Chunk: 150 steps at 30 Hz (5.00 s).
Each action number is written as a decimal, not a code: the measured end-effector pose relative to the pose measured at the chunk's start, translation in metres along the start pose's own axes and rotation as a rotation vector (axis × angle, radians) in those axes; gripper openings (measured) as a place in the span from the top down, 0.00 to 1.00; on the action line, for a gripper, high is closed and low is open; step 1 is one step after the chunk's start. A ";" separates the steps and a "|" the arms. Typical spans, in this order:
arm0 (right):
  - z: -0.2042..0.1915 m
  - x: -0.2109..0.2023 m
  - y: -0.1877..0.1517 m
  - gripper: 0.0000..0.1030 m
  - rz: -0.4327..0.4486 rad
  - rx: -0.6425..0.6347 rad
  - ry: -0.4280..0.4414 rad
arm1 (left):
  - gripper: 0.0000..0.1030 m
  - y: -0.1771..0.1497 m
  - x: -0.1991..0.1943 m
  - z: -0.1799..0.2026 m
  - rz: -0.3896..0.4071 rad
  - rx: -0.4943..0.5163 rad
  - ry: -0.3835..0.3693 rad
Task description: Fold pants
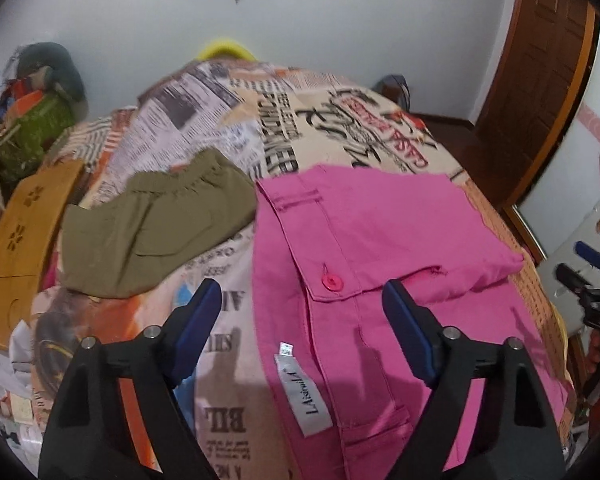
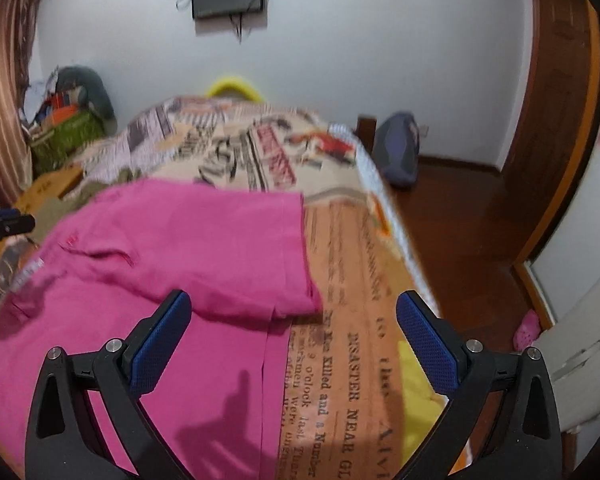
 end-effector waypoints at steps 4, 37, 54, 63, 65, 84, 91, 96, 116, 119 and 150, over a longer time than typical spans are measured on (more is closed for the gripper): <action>-0.004 0.028 -0.016 0.17 -0.074 0.004 0.060 | 0.28 -0.006 0.017 0.002 -0.046 0.018 -0.010; -0.027 0.069 -0.026 0.66 -0.161 -0.035 0.234 | 0.71 -0.049 0.044 0.014 -0.237 0.032 -0.119; -0.029 0.046 -0.041 0.98 -0.159 -0.072 0.229 | 0.98 -0.030 0.013 0.030 -0.080 0.163 -0.080; -0.032 0.032 -0.045 0.98 -0.157 -0.037 0.249 | 0.98 -0.042 0.033 0.009 -0.149 0.148 0.007; -0.035 0.036 -0.053 0.98 -0.184 -0.035 0.263 | 0.97 -0.051 0.042 0.004 -0.189 0.129 0.001; -0.047 0.034 -0.046 0.65 -0.181 0.074 0.343 | 0.52 -0.070 0.012 0.011 -0.197 0.099 -0.049; -0.043 0.017 -0.034 0.65 -0.130 0.106 0.368 | 0.50 -0.069 0.016 0.012 -0.205 0.088 -0.059; -0.039 0.005 -0.021 0.65 -0.093 0.091 0.353 | 0.50 -0.069 0.015 0.014 -0.198 0.099 -0.048; -0.056 0.024 -0.035 0.93 -0.135 0.027 0.333 | 0.91 -0.072 0.003 0.022 -0.201 0.094 -0.091; -0.049 0.012 -0.034 0.94 -0.111 0.035 0.332 | 0.94 -0.069 0.000 0.019 -0.200 0.082 -0.091; -0.053 0.007 -0.069 0.94 -0.167 0.022 0.284 | 0.87 -0.075 0.013 0.012 -0.153 0.196 0.060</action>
Point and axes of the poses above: each gripper's, at about its wrist camera, not at the fingertips, and x roughly the way its jaws point, z to its right, y to its top, the point moved 8 cm from there along x, roughly the way its jaws point, and after that the axes turned 13 degrees about -x, right-handed, at the moved point
